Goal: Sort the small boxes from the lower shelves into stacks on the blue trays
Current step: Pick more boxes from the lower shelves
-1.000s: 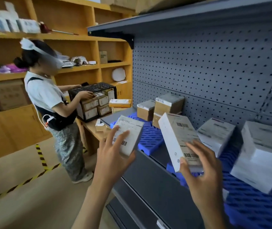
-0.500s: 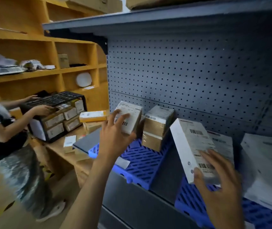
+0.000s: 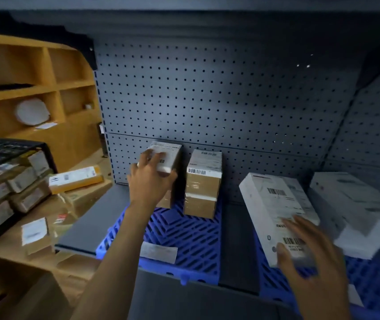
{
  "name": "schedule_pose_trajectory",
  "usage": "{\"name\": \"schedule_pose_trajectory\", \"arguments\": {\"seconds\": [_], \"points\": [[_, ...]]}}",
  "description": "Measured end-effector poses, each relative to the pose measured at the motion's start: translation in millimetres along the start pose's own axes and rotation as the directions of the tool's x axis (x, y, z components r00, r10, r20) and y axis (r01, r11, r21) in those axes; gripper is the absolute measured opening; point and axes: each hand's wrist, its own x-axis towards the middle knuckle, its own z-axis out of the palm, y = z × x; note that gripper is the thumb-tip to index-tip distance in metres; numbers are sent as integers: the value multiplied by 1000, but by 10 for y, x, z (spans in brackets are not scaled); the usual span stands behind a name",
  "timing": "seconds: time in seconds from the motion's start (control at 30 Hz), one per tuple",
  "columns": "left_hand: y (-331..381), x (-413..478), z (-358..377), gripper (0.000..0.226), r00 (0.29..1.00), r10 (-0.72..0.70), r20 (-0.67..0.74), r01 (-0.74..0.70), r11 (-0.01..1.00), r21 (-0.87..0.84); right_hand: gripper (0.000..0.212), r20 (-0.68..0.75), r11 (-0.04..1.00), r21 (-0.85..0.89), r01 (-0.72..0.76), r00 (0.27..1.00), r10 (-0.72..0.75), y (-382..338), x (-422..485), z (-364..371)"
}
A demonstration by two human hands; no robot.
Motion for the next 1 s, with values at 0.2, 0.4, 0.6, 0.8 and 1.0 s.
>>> {"name": "schedule_pose_trajectory", "arguments": {"seconds": [0.2,0.4,0.6,0.8,1.0], "points": [[14,94,130,52,1000,-5,19,5,999,-48,53,-33,997,-60,-51,998,49,-128,-111,16],[12,12,91,65,999,37,11,-38,995,97,48,-34,992,-73,-107,994,105,-173,-110,0],[204,-381,-188,60,972,219,-83,-207,969,132,42,-7,979,-185,-89,996,89,37,176,-17],[496,-823,-264,48,946,324,21,-324,946,25,38,22,944,-328,-33,999,42,310,602,50],[684,-981,-66,43,938,328,114,-322,944,-71,57,49,891,-455,2,999,23,605,883,146]]}}
